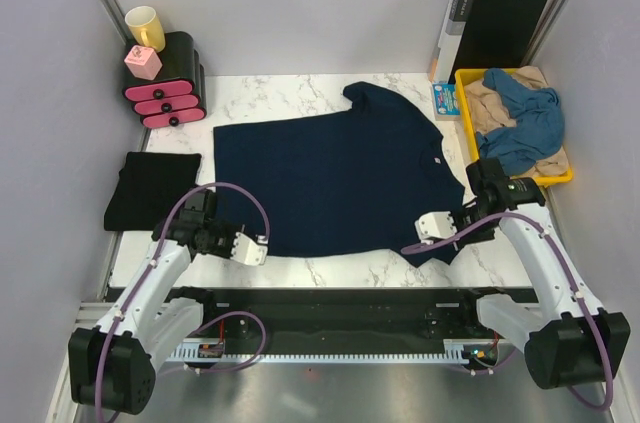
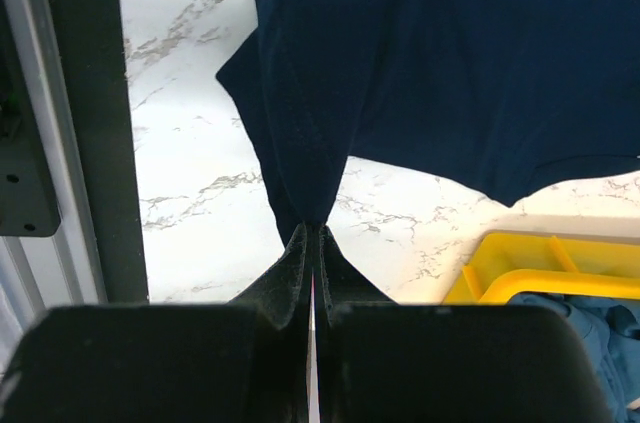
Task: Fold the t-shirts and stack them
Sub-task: Flatten out the tshirt
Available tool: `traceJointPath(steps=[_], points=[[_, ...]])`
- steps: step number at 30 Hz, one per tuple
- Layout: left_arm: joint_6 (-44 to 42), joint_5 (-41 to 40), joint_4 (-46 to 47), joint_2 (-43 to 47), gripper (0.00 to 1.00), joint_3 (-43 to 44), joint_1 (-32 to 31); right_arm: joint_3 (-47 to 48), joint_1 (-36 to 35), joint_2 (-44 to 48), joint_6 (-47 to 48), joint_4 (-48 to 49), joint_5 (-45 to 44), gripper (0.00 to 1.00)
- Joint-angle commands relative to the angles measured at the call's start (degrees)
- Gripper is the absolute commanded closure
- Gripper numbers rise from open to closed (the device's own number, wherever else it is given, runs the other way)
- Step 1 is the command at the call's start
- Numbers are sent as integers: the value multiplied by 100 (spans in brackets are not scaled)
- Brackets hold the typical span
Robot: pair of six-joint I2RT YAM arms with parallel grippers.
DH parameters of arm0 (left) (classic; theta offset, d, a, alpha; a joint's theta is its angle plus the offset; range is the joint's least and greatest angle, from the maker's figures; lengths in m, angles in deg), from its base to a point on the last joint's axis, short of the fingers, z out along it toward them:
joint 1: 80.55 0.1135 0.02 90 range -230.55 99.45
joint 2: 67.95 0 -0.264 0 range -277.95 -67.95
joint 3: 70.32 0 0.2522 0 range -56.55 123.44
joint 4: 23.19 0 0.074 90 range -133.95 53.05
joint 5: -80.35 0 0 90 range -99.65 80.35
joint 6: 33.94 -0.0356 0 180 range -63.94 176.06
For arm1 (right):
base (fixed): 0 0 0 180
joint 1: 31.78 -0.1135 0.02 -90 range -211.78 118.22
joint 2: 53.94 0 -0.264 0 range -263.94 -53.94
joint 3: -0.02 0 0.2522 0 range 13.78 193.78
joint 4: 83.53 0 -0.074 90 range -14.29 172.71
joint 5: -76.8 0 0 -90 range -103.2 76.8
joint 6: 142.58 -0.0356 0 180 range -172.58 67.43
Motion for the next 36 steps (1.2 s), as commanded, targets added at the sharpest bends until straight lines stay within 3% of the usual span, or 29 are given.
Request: traceJointPath(steps=[1, 5, 16, 24, 36], points=[[-753, -41, -1333, -87, 98, 212, 20, -77, 2, 184, 411, -778, -19, 100], [-1201, -173, -2325, -193, 98, 318, 20, -235, 11, 325, 666, -1024, -37, 100], [-1667, -419, -3048, -228, 98, 353, 20, -534, 2, 773, 965, -1033, 33, 100], [-1493, -446, -2636, -254, 98, 327, 20, -639, 2, 888, 1027, -832, 69, 100], [-385, -446, -1555, -1203, 98, 1424, 29, 89, 11, 335, 421, 926, -72, 100]])
